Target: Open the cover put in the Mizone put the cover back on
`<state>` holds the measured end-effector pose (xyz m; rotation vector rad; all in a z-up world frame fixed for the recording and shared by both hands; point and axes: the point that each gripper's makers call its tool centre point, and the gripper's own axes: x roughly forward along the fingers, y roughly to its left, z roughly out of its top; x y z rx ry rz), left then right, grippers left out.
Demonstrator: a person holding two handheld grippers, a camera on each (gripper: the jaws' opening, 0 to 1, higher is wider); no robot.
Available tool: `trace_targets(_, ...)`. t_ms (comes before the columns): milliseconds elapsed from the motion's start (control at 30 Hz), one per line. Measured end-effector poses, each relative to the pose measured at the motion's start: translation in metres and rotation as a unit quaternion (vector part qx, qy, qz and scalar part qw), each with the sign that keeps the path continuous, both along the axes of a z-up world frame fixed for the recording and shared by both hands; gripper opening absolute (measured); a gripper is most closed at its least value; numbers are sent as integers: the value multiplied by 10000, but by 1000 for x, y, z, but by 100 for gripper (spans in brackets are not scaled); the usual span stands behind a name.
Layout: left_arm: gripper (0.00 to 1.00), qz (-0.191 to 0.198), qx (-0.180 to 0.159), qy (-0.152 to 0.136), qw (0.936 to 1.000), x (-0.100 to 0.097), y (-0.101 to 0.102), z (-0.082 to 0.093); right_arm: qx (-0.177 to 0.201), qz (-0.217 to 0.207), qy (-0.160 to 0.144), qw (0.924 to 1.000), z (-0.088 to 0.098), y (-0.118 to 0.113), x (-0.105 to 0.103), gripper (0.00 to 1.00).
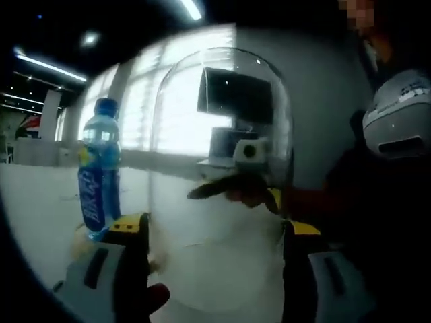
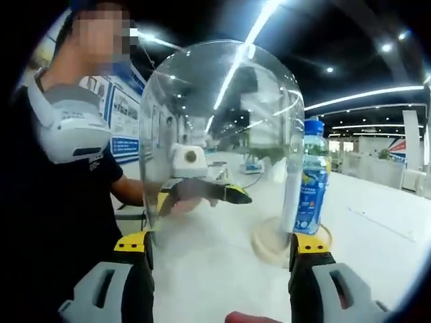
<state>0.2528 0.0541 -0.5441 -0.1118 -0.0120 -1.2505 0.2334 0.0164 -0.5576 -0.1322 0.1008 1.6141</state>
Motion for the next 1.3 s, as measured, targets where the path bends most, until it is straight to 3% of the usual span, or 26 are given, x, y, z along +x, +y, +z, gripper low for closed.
trace_targets(133,73,-69,128,-108,9998,0,-2,-2,85,108,27,9999,-1,1,-1,78)
trace_targets(433,75,-193,275,-70,9994,0,-6,-3,682,187,162,9974,0,0,-3,80)
trace_targets(600,74,-194,373,-72,9991,0,-4,-5,692,186,145,9973,1,0,-5,80)
trace_targets(1300,74,-178,221,-117,9995,2,0,-7,749,151,148,9970,1,5,-11,80)
